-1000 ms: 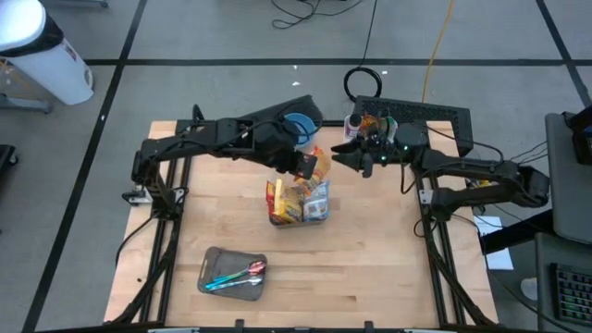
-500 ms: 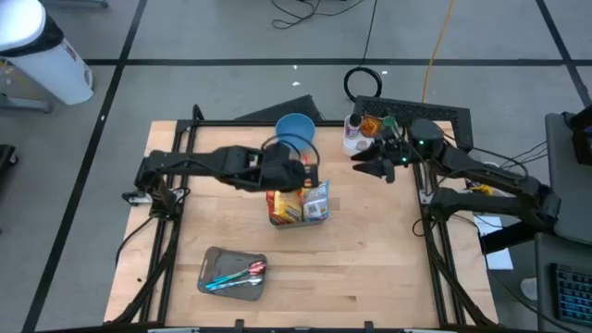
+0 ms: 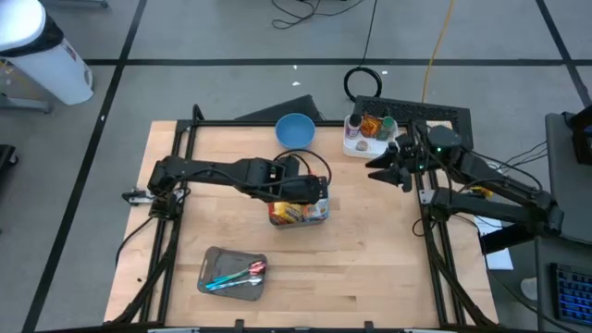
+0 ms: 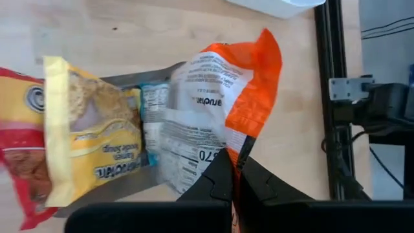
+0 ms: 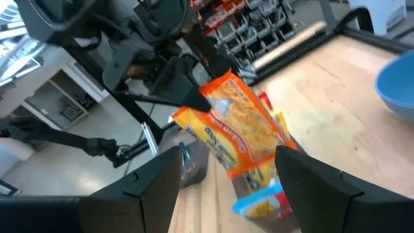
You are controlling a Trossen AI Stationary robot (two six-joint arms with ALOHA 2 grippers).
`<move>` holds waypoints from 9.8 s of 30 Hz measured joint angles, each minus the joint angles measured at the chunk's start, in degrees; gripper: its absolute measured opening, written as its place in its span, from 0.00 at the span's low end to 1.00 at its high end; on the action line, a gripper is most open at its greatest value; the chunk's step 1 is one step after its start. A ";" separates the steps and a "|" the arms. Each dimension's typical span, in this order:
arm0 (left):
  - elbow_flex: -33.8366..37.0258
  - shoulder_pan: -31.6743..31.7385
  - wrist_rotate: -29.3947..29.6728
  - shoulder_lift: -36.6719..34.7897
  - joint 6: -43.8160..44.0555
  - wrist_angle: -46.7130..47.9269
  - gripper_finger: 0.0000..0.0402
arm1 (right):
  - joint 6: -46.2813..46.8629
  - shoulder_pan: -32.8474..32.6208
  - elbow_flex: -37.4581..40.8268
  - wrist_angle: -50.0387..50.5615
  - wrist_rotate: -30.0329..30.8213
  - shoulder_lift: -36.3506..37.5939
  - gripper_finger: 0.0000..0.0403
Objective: Pick & Place Food Item
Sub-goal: Put the orange noodle pack into the top black bin, then return to Home Position
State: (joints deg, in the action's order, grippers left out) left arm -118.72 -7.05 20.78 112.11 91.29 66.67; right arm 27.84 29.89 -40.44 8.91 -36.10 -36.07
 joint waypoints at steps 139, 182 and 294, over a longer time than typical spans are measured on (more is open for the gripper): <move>60.25 -1.73 9.00 -81.35 -76.22 -32.69 0.01 | -5.87 19.54 -10.93 15.22 9.07 14.68 0.00; 90.61 -1.73 9.33 -99.56 -67.33 -50.61 0.01 | 0.11 -12.79 37.64 -25.92 49.64 22.99 0.00; 117.81 -1.51 -7.24 -109.00 -86.58 -71.21 0.10 | -12.50 -12.76 38.58 -11.32 34.49 32.01 0.00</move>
State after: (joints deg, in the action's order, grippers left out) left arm -0.91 -8.56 13.53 3.11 4.71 -4.54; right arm 15.34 17.12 -1.87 -2.42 -1.61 -4.06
